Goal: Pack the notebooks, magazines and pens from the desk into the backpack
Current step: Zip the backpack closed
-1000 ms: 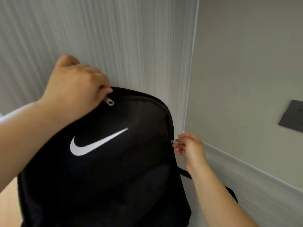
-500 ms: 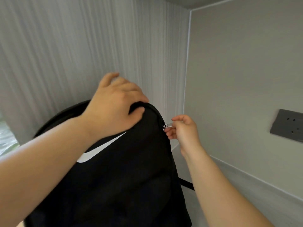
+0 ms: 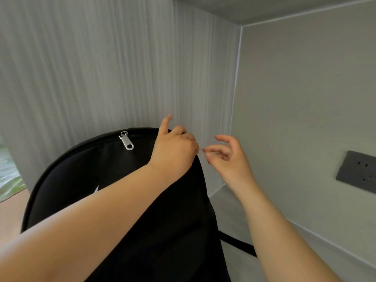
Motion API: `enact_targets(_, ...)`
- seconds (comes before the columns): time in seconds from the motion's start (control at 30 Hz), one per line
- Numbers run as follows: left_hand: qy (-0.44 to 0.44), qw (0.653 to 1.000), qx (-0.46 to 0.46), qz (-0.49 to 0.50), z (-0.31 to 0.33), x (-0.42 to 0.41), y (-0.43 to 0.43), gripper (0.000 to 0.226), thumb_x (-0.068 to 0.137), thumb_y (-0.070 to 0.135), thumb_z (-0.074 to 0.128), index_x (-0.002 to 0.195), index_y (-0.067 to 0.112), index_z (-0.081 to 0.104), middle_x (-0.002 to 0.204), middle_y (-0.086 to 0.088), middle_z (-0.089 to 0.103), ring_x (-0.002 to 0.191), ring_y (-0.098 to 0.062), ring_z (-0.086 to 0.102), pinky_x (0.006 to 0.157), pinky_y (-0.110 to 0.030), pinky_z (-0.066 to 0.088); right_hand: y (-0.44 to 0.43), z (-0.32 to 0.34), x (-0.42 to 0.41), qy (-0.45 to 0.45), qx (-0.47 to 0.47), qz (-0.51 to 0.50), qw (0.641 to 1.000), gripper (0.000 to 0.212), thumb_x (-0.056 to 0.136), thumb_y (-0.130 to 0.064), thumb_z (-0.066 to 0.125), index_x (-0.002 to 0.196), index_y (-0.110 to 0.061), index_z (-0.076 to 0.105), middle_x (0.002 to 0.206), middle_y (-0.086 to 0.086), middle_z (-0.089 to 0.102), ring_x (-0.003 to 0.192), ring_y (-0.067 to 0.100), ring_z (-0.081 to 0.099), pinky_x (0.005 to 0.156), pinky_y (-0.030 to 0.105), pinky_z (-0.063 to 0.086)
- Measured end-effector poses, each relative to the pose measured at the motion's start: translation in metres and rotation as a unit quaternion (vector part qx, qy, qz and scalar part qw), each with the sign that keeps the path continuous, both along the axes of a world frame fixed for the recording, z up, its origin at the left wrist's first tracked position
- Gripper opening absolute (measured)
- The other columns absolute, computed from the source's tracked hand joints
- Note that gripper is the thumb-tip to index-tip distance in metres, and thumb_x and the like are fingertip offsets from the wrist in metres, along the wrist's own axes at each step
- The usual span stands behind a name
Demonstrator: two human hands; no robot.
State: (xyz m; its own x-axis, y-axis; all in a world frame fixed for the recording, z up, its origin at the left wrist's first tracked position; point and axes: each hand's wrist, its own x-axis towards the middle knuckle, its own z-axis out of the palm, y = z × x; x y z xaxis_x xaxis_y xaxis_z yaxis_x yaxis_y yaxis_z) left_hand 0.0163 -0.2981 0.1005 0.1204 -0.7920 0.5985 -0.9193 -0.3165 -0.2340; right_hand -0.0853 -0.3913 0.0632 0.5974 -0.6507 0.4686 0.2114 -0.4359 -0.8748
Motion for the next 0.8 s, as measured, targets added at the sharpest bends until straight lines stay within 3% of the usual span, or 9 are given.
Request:
enact_targets(0.07, 0.010, 1.000, 0.003, 0.000, 0.000, 0.001, 0.000, 0.029, 0.091, 0.027, 0.041, 0.099, 0.018, 0.068, 0.103, 0.004, 0.070, 0.110, -0.019, 0.050, 0.113, -0.044, -0.005, 0.003, -0.016, 0.003, 0.065, 0.015, 0.010, 0.998, 0.042, 0.079, -0.013, 0.064, 0.107, -0.036, 0.043, 0.106, -0.016, 0.051, 0.072, 0.007, 0.056, 0.067, 0.013, 0.047)
enact_targets(0.13, 0.006, 1.000, -0.001, 0.000, 0.002, -0.002, 0.000, 0.034, 0.092, 0.030, 0.038, 0.097, 0.016, 0.068, 0.101, 0.003, 0.071, 0.108, -0.019, 0.052, 0.114, -0.044, -0.006, 0.010, -0.027, 0.014, 0.164, 0.008, 0.028, 0.986, 0.054, 0.079, -0.023, 0.065, 0.125, -0.028, 0.038, 0.109, -0.019, 0.044, 0.086, 0.013, 0.057, 0.074, 0.023, 0.049)
enact_targets(0.2, -0.009, 1.000, -0.003, -0.002, 0.003, -0.004, 0.000, 0.037, 0.092, 0.030, 0.035, 0.095, 0.014, 0.069, 0.096, 0.003, 0.072, 0.105, -0.019, 0.053, 0.112, -0.042, -0.013, 0.014, -0.030, 0.025, 0.187, -0.018, -0.011, 0.982, 0.016, 0.083, -0.029, 0.059, 0.097, -0.024, 0.056, 0.084, -0.017, 0.054, 0.073, 0.010, 0.056, 0.063, 0.024, 0.045)
enact_targets(0.23, -0.012, 1.000, -0.008, 0.000, 0.004, -0.004, 0.002, 0.037, 0.092, 0.029, 0.035, 0.094, 0.014, 0.069, 0.094, 0.003, 0.072, 0.103, -0.019, 0.054, 0.109, -0.041, -0.016, 0.015, -0.028, 0.027, 0.187, -0.042, -0.039, 0.981, 0.013, 0.085, -0.029, 0.055, 0.072, -0.024, 0.055, 0.067, -0.013, 0.052, 0.060, 0.008, 0.051, 0.055, 0.025, 0.039)
enact_targets(0.27, -0.014, 1.000, -0.020, 0.004, 0.005, -0.003, 0.005, 0.037, 0.091, 0.028, 0.037, 0.091, 0.013, 0.070, 0.092, 0.002, 0.073, 0.100, -0.020, 0.055, 0.108, -0.041, -0.016, 0.013, -0.029, 0.030, 0.185, -0.067, -0.062, 0.979, 0.031, 0.086, -0.029, 0.053, 0.057, -0.024, 0.047, 0.056, -0.009, 0.047, 0.052, 0.009, 0.045, 0.050, 0.026, 0.035)
enact_targets(0.3, -0.016, 0.999, -0.041, 0.009, 0.008, -0.002, 0.009, 0.035, 0.089, 0.027, 0.040, 0.088, 0.011, 0.071, 0.088, 0.001, 0.074, 0.097, -0.022, 0.058, 0.110, -0.043, -0.010, 0.012, -0.032, 0.031, 0.181, -0.081, -0.068, 0.978, 0.038, 0.087, -0.028, 0.052, 0.050, -0.025, 0.042, 0.051, -0.007, 0.045, 0.048, 0.009, 0.043, 0.048, 0.026, 0.032)
enact_targets(0.43, -0.015, 0.988, -0.149, 0.031, 0.025, 0.005, 0.029, 0.026, 0.081, 0.020, 0.052, 0.073, 0.006, 0.073, 0.076, -0.005, 0.076, 0.083, -0.029, 0.065, 0.108, -0.054, 0.017, 0.014, -0.033, 0.028, 0.156, -0.083, -0.093, 0.980, 0.043, 0.086, -0.026, 0.055, 0.045, -0.028, 0.040, 0.046, -0.007, 0.043, 0.045, 0.008, 0.041, 0.044, 0.025, 0.031)
enact_targets(0.6, 0.029, 0.979, -0.193, 0.067, 0.043, 0.013, 0.061, 0.028, 0.085, 0.025, 0.049, 0.080, 0.009, 0.072, 0.091, -0.003, 0.075, 0.096, -0.029, 0.061, 0.108, -0.046, 0.018, 0.015, -0.032, 0.024, 0.169, -0.134, -0.130, 0.968, 0.043, 0.086, -0.026, 0.055, 0.046, -0.029, 0.040, 0.045, -0.008, 0.043, 0.042, 0.007, 0.040, 0.036, 0.013, 0.028)
enact_targets(0.8, 0.133, 0.933, -0.319, 0.098, 0.038, 0.027, 0.111, 0.027, 0.088, 0.026, 0.051, 0.075, 0.015, 0.071, 0.085, 0.001, 0.074, 0.091, -0.027, 0.060, 0.086, -0.028, 0.021, 0.018, -0.029, 0.022, 0.198, -0.139, -0.133, 0.961, 0.036, 0.087, -0.027, 0.054, 0.053, -0.016, 0.050, 0.050, -0.001, 0.047, 0.049, 0.015, 0.045, 0.046, 0.026, 0.031)
